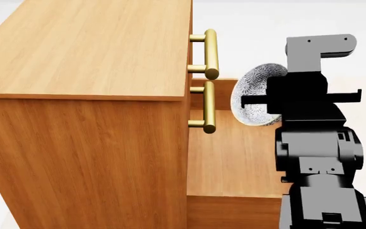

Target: Put the bowl in the bottom drawer of the cabinet and close it.

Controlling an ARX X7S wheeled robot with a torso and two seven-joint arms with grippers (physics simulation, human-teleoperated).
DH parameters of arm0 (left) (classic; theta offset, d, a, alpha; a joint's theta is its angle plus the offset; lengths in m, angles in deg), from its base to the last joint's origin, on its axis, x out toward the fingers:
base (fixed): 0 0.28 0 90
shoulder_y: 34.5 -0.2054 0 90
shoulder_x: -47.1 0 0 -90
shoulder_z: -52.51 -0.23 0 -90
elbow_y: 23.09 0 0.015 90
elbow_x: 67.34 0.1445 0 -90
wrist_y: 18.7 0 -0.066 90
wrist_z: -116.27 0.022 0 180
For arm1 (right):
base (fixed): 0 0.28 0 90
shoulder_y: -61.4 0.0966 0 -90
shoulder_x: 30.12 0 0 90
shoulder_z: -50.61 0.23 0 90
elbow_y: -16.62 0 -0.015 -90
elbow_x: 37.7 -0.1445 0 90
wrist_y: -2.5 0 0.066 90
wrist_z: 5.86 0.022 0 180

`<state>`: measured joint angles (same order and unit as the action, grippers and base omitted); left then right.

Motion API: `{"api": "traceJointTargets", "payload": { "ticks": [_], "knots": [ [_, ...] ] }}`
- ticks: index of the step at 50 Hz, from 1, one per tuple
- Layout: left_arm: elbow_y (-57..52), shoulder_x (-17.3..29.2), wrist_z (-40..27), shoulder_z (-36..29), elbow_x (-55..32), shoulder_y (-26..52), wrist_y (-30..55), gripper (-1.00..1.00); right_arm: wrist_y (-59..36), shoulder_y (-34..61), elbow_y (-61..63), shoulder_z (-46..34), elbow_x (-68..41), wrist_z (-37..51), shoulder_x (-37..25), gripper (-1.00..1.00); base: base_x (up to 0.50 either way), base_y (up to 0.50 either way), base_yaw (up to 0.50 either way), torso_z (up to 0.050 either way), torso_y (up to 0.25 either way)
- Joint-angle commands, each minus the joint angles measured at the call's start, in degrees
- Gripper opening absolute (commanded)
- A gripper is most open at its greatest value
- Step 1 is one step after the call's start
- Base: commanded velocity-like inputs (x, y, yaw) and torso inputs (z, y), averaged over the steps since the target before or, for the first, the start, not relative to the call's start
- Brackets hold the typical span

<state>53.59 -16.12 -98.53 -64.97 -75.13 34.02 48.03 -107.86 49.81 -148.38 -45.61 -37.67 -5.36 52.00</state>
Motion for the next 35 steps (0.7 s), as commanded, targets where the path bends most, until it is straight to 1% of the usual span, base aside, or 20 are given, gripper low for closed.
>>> {"api": "traceJointTargets", "payload": {
  "ticks": [1,35],
  "knots": [
    [0.11,0.08,-0.04,-0.14,0.0,0.07,-0.08,1.0,0.56,-0.44,0.05,-0.53,0.3,-0.39,0.35,-1.0,0.0,0.0,0.0,0.0,0.0],
    [-0.21,0.28,-0.53,-0.33,-0.15,0.1,-0.06,1.0,0.21,-2.86,0.05,-1.46,-0.34,-3.41,0.69,-1.0,0.0,0.0,0.0,0.0,0.001]
  ]
}}
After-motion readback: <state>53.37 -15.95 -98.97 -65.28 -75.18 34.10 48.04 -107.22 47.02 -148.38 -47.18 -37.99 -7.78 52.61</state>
